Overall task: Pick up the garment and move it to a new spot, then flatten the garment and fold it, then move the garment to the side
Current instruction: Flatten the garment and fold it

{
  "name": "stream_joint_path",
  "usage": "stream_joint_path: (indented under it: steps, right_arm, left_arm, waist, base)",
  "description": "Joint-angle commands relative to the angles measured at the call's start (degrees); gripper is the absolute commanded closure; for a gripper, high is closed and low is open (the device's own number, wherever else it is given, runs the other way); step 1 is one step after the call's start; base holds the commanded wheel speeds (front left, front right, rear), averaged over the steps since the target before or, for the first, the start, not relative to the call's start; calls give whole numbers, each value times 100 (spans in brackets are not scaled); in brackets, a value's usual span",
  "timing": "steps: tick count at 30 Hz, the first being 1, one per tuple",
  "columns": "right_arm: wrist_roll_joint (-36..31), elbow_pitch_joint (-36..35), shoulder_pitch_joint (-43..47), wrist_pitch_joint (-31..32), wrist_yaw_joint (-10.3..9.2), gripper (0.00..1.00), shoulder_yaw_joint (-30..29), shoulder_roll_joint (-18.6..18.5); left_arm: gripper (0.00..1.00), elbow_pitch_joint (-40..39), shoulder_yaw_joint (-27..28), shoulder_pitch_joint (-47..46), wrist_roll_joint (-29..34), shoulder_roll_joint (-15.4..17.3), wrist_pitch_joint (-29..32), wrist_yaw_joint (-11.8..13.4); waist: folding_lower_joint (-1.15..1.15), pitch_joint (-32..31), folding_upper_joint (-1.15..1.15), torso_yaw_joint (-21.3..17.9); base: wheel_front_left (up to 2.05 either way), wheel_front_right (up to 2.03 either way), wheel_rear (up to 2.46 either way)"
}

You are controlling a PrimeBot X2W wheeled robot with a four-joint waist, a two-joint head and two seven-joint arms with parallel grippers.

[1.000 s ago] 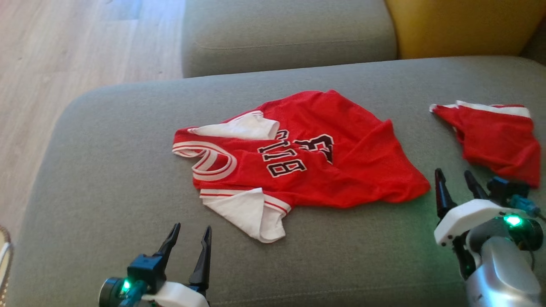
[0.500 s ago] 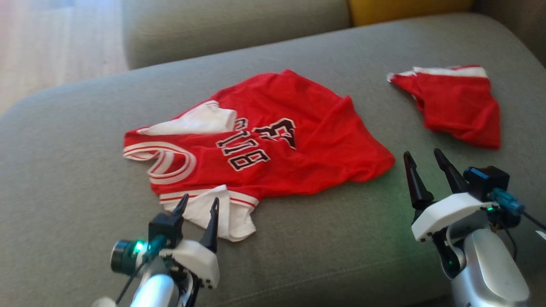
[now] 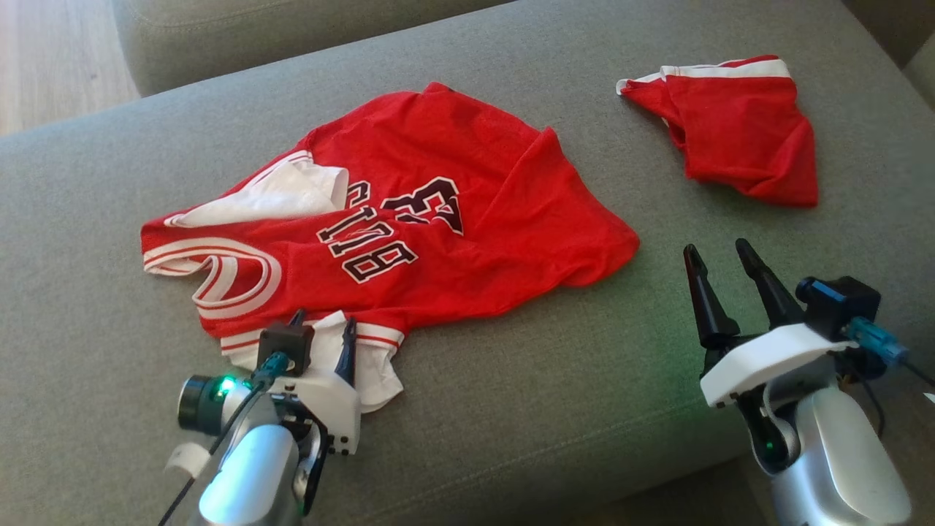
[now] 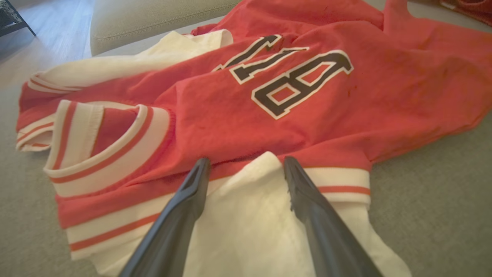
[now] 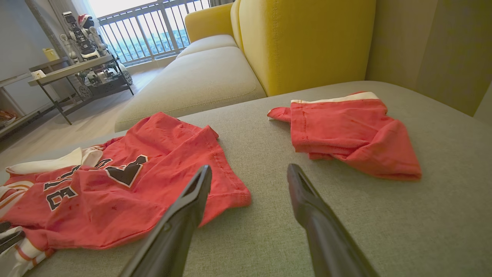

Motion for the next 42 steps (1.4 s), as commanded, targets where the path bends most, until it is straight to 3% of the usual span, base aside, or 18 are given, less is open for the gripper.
stream_joint_path:
  steps: [1,7,8,9,16,26,35,42]
  right_arm:
    - [44,-226,-56,14,-2,0,149,15]
    - [43,-221,-26,12,-2,0,149,15]
    - [37,-202,-21,6,-2,0,130,15]
    - [37,-189,-19,6,-2,0,128,15]
    - [21,-99,-1,-15,-2,0,73,15]
    - [-179,424,-11,88,-2,0,-457,15]
    - [204,1980,-456,245,-2,0,-1310,15]
    - [755,3505,-1066,-148,-2,0,-1245,15]
  left_arm:
    - [0,-54,153,-276,32,107,-41,-17]
    - [0,82,48,-349,70,108,-62,-82]
    - [94,105,-16,-365,95,105,-67,-122]
    - [100,112,-37,-372,97,103,-69,-137]
    - [100,-175,-24,-375,58,114,-76,-102]
    - [100,-1845,241,518,-59,412,-78,-55]
    - [100,-2786,358,1375,-74,612,-78,11]
    - [100,-2980,350,1606,-46,641,-78,54]
  waist:
    - [-1,-7,0,9]
    - [-1,-18,0,40]
    - [-1,-19,0,72]
    - [-1,-21,0,92]
    - [-1,-68,0,281]
    - [-1,-435,0,941]
    - [-1,-715,0,1647]
    - [-1,-709,0,1879]
  base:
    - [0,0,0]
    - [0,0,0]
    - [0,0,0]
    - [0,0,0]
    - [0,0,0]
    - [0,0,0]
    - [0,0,0]
    - [0,0,0]
